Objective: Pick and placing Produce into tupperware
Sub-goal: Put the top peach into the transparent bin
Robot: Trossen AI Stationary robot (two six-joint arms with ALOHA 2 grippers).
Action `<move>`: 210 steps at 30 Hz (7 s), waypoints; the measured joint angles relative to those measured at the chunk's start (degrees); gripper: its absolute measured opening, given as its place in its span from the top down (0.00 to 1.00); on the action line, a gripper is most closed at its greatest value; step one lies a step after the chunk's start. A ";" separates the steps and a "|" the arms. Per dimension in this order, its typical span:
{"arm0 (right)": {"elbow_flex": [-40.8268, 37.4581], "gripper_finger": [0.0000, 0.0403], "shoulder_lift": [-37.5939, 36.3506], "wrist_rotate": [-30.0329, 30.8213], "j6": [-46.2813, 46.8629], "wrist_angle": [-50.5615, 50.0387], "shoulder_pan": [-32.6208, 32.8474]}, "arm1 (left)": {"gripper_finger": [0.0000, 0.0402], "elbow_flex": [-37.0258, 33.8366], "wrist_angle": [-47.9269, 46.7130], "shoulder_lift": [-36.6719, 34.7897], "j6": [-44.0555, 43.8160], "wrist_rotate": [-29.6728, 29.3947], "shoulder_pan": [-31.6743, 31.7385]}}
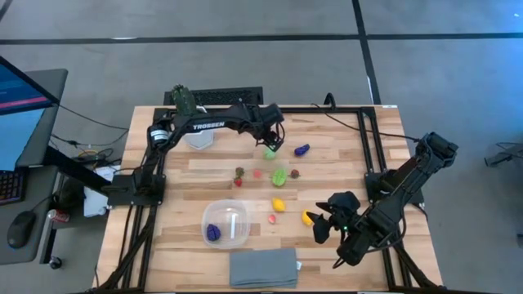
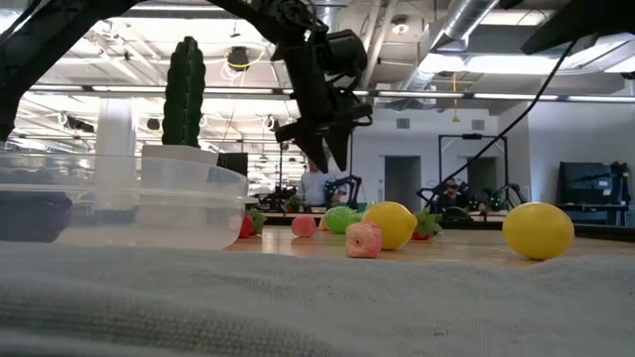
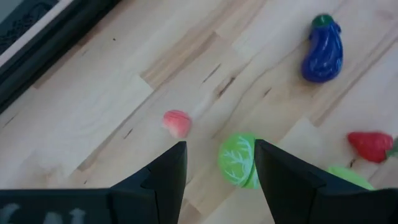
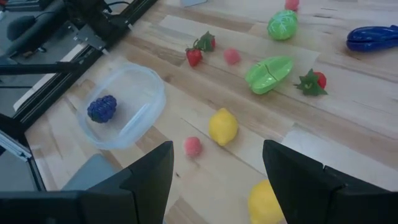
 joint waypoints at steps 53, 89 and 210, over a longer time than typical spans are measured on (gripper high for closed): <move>0.00 0.33 -0.07 -0.04 0.50 -1.46 1.09 | 0.58 -0.24 4.14 7.45 -4.99 -1.11 3.06; 0.00 0.33 -0.04 -0.02 0.52 -1.16 1.09 | 0.50 -0.24 4.74 7.37 -8.47 -0.21 3.10; -0.02 0.33 -0.04 -0.07 0.46 -1.49 1.09 | 0.42 -2.21 6.06 9.27 -12.12 4.63 5.46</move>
